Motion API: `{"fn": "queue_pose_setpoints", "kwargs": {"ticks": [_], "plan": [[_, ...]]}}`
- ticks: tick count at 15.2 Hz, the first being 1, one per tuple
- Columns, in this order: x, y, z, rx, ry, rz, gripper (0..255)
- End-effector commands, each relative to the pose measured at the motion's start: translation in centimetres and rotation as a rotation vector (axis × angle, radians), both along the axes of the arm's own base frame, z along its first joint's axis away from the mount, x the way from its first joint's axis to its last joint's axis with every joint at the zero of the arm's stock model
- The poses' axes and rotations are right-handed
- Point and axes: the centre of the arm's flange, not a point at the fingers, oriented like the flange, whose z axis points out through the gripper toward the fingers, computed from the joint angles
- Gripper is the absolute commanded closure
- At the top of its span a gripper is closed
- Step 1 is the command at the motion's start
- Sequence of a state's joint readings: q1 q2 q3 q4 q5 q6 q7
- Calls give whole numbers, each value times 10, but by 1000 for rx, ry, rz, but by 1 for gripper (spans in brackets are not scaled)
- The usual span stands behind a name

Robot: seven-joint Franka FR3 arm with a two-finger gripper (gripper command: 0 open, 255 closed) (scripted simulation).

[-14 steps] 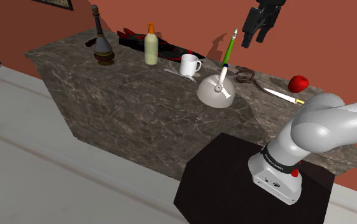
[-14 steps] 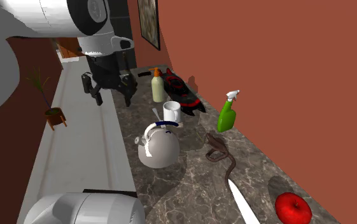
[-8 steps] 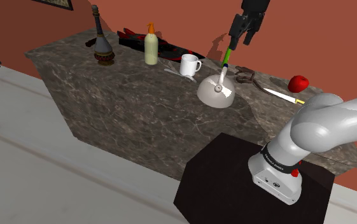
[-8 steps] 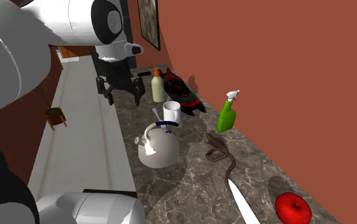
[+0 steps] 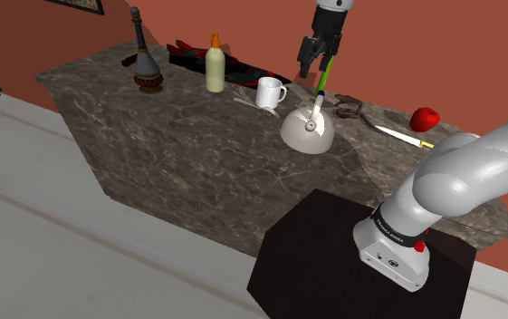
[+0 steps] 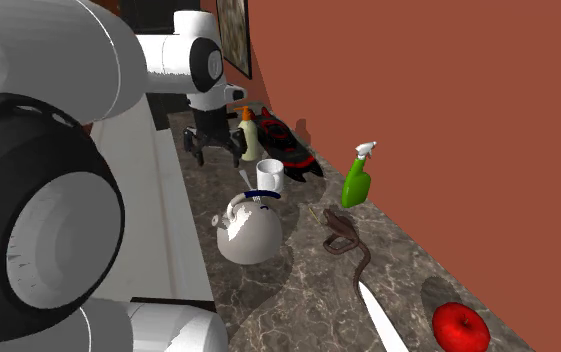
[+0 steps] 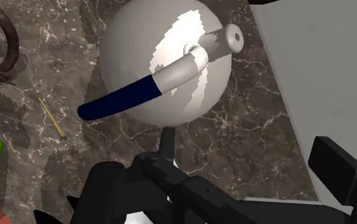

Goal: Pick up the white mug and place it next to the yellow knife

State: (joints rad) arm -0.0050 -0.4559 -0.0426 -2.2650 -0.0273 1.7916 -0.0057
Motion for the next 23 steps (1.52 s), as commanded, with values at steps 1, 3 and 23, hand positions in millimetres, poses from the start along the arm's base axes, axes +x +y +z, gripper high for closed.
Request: {"fn": "queue_pose_setpoints", "kwargs": {"ticks": [1, 3, 23], "plan": [[23, -6, -14, 1, -3, 1, 0], [44, -12, -27, 1, -5, 3, 0], [230, -66, -157, 8, -21, 13, 0]]}}
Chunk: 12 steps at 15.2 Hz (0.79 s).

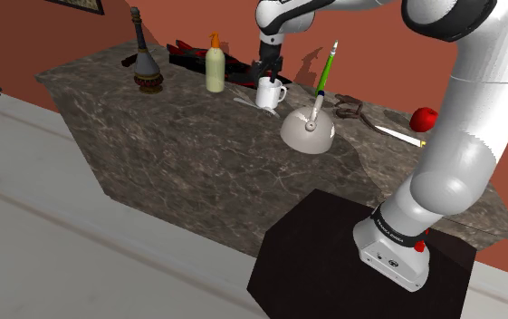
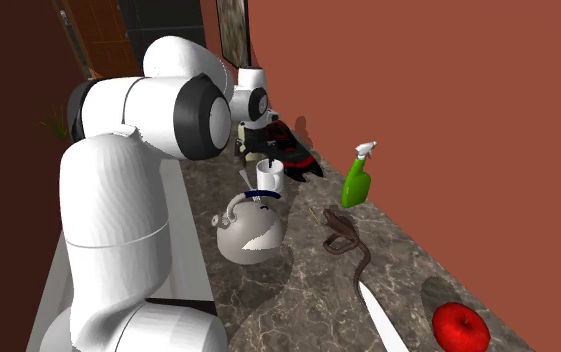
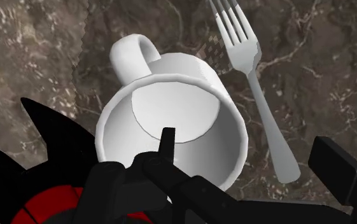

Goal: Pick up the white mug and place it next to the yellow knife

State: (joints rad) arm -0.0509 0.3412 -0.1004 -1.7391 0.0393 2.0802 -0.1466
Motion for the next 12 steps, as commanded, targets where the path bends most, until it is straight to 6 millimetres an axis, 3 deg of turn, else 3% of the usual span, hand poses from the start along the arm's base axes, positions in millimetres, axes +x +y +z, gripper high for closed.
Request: {"fn": "queue_pose_setpoints", "kwargs": {"ticks": [1, 5, 12], "plan": [[2, 0, -11, 0, -1, 0, 0], [2, 0, -35, 0, -1, 0, 0], [2, 0, -35, 0, -1, 0, 0]]}}
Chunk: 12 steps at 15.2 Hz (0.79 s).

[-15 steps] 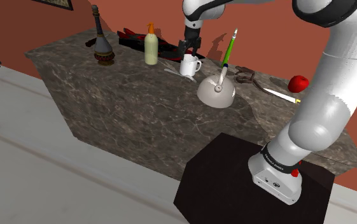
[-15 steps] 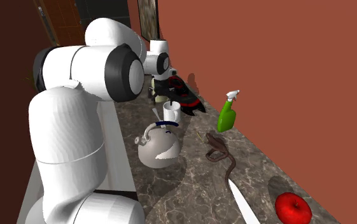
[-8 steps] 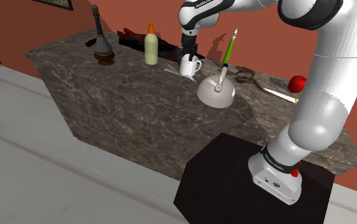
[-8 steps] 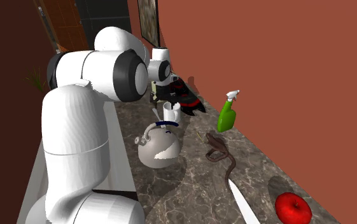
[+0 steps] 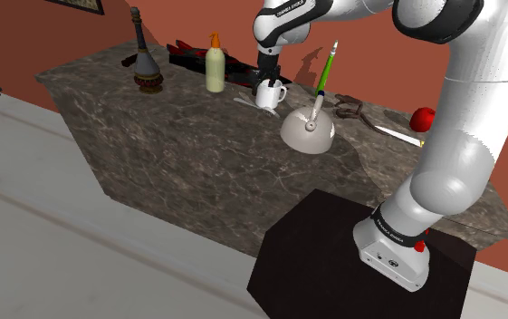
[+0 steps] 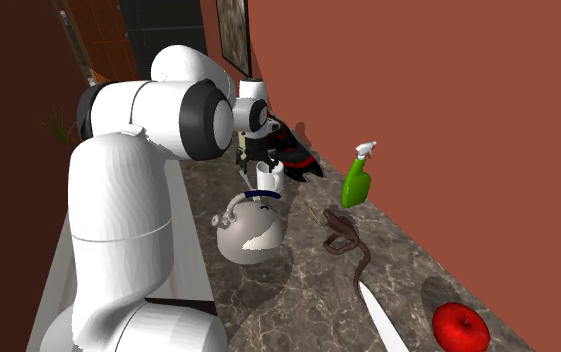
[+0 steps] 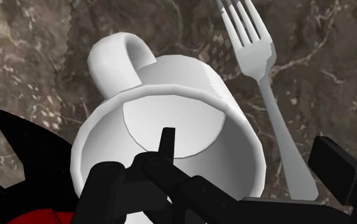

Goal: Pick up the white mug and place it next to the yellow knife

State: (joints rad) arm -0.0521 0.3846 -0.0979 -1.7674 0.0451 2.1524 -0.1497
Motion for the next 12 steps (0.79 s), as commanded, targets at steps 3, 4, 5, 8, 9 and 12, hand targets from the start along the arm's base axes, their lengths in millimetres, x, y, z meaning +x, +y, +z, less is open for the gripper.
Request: {"fn": "queue_pose_setpoints", "kwargs": {"ticks": [3, 4, 5, 8, 9, 12], "plan": [[0, 0, 0, 0, 0, 0, 255], [0, 0, 0, 0, 0, 0, 255], [0, 0, 0, 0, 0, 0, 255], [0, 0, 0, 0, 0, 0, 255], [0, 0, 0, 0, 0, 0, 255], [0, 0, 5, 0, 0, 0, 255]]}}
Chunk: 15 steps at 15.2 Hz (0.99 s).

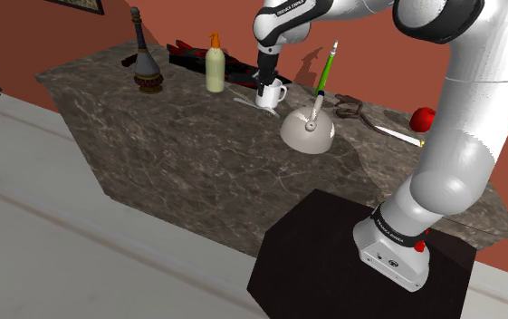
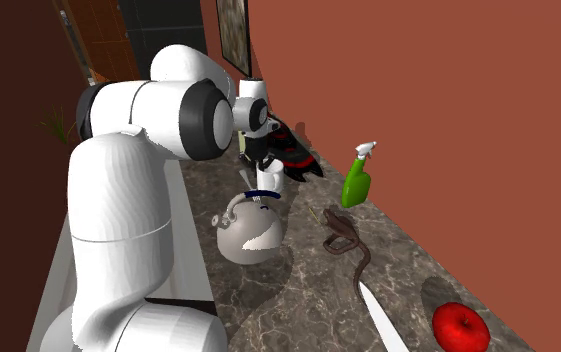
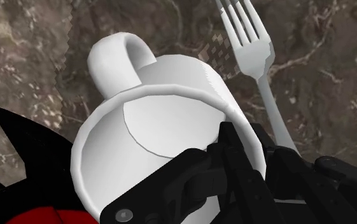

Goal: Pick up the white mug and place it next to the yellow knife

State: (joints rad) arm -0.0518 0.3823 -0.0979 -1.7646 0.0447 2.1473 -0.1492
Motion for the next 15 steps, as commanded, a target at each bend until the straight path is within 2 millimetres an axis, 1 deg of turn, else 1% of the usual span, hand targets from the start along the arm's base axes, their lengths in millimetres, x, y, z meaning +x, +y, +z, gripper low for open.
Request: {"fn": "queue_pose_setpoints", "kwargs": {"ticks": [1, 15], "plan": [[0, 0, 8, 0, 0, 0, 255], [0, 0, 82, 0, 0, 0, 255]]}}
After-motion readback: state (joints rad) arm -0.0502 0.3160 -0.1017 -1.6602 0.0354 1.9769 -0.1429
